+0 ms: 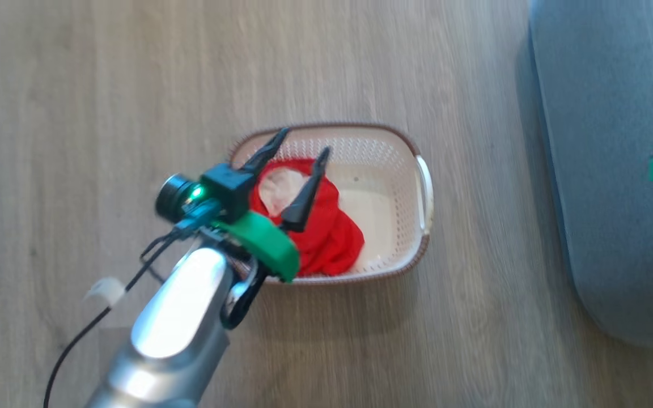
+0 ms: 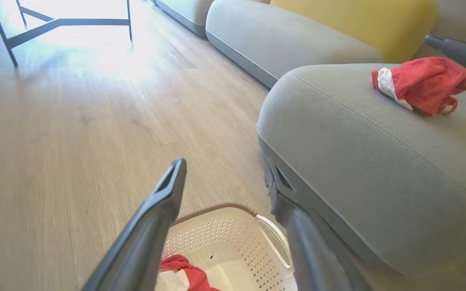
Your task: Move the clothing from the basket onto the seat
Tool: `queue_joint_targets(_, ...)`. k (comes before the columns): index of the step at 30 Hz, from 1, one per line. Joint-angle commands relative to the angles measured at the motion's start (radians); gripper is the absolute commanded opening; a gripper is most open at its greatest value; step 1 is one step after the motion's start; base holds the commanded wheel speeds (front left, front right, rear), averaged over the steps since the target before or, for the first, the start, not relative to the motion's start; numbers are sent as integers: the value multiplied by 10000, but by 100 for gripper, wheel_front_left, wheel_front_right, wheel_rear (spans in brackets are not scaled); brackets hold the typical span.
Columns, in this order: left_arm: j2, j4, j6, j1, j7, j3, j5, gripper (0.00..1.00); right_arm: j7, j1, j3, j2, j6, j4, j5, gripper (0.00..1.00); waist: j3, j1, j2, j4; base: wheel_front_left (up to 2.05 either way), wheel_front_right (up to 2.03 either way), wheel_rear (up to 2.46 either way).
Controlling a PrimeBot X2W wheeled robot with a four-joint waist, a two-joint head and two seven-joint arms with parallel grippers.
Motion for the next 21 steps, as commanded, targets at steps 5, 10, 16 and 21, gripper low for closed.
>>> queue_joint_targets(5,-45,-314,9,689,-42,1425,255,100,-48,656,865,-1,69,-708,164,100,-1029,0,-1,628,0,0,0)
queue_joint_targets(10,-82,-413,17,1428,-42,2643,488,100,-48,1124,1317,252,69,-1004,269,100,-1708,0,-1,904,0,0,0)
queue_joint_targets(16,-128,-766,88,2363,-42,4099,690,100,-48,1875,1710,728,69,-1196,169,100,-2419,0,-1,1008,0,0,0)
queue_joint_targets(21,-161,-1146,170,3153,-42,5119,870,100,-48,2484,1803,1163,69,-1205,106,100,-2859,0,-1,949,0,0,0)
